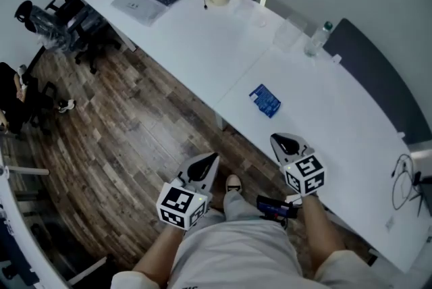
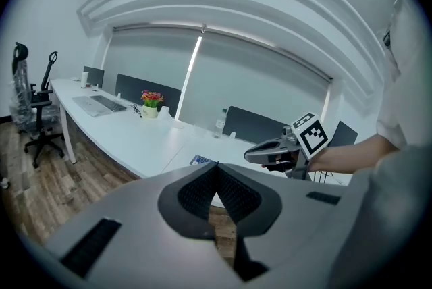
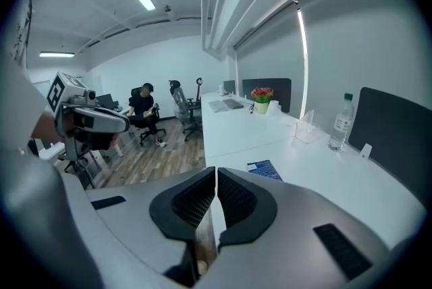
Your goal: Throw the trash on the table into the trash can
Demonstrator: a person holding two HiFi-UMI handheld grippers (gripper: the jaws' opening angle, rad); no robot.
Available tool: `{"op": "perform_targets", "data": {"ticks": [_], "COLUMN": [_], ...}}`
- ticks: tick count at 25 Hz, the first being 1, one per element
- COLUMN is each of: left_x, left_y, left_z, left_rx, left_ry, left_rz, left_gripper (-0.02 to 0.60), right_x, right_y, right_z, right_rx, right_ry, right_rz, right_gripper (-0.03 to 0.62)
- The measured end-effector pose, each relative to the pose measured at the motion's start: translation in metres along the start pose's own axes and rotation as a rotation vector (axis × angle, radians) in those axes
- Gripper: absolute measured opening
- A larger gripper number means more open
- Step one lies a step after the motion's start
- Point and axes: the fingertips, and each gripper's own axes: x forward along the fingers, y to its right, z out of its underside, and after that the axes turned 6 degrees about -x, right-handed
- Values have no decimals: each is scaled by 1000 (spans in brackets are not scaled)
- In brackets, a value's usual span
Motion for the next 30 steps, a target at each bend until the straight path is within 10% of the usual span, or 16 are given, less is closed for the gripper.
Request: {"op": "perform_targets", "data": {"ticks": [10, 15, 30], "left_x": [51, 66, 73], "left_y": [-25, -38, -61], "left_z": [-11, -3, 20], "left_rx": [-48, -73, -119], "left_ry": [-6, -20, -90], "left_rz": [-62, -90, -159], "left_gripper": [2, 2, 2], "right_x": [63, 98, 157], "right_y": [81, 100, 124], "right_z": [20, 42, 88], "right_rx": [-68, -96, -153], "right_ry": [-68, -148, -298], "right_rz": [52, 19, -59], "right_gripper": [40, 236, 328]}}
